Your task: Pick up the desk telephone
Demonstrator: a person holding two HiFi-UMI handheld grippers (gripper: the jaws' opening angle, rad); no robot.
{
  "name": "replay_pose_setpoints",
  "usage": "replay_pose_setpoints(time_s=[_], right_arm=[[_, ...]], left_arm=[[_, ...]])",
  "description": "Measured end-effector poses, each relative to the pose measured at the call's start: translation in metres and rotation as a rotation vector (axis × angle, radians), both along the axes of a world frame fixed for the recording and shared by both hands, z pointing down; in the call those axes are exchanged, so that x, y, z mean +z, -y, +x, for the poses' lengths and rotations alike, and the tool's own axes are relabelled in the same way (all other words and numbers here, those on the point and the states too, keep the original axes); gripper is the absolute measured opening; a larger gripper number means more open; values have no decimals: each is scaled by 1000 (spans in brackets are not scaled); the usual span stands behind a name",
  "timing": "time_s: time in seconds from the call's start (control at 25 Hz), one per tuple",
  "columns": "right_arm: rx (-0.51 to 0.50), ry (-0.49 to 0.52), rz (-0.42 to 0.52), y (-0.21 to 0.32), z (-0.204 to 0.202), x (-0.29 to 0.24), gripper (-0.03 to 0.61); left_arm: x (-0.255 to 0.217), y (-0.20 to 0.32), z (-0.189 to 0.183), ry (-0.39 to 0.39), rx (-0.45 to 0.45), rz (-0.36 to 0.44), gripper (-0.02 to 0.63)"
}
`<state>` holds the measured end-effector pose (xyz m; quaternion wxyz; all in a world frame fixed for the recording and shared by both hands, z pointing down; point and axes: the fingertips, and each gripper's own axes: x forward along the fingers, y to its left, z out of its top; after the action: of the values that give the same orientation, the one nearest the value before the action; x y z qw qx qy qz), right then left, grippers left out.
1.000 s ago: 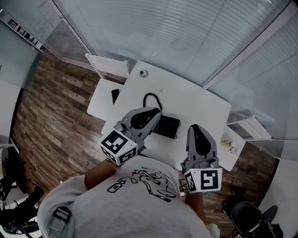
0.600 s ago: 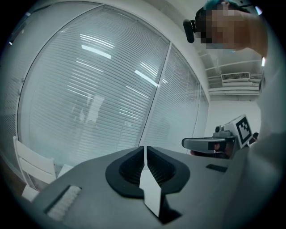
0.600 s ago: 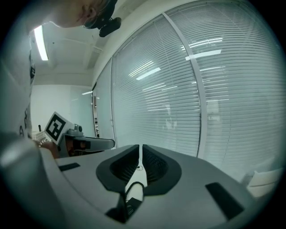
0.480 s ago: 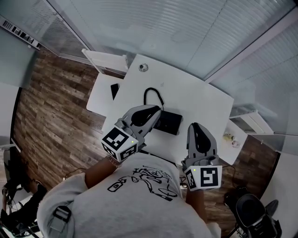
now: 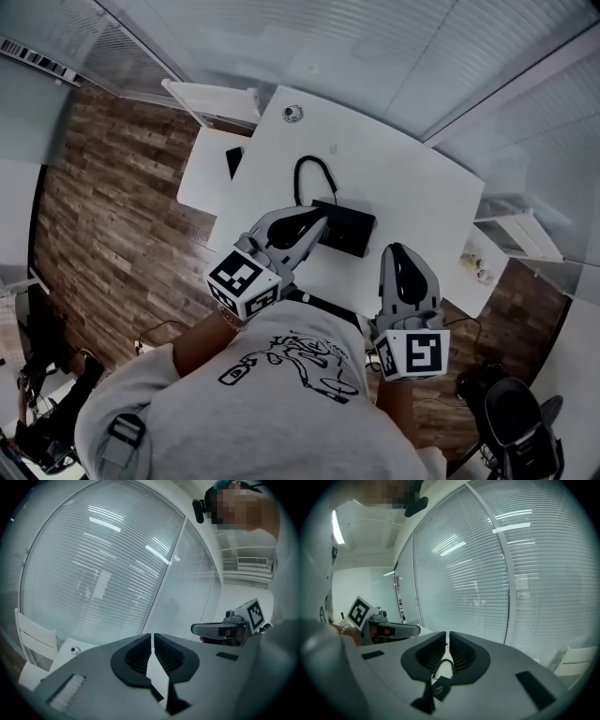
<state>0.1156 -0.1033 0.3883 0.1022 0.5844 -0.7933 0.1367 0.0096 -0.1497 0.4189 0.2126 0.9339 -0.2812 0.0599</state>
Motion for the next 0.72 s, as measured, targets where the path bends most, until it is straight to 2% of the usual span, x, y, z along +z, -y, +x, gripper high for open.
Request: replay_pose_setpoints(time_s=[0.12, 0.24, 0.48, 0.72], right_arm=[[2, 3, -7, 1, 1, 8, 21], [-17, -15, -16, 0, -3, 24, 21], [-47, 3, -92, -4, -9, 66, 23], [-46, 7, -181, -5, -1, 116, 35]], left_arm=[[10, -1, 1, 19, 12, -5, 20], [25, -4, 4, 24, 40, -43, 21], [64, -11, 7, 65, 56, -94, 26], [122, -16, 4, 105, 79, -207, 103]])
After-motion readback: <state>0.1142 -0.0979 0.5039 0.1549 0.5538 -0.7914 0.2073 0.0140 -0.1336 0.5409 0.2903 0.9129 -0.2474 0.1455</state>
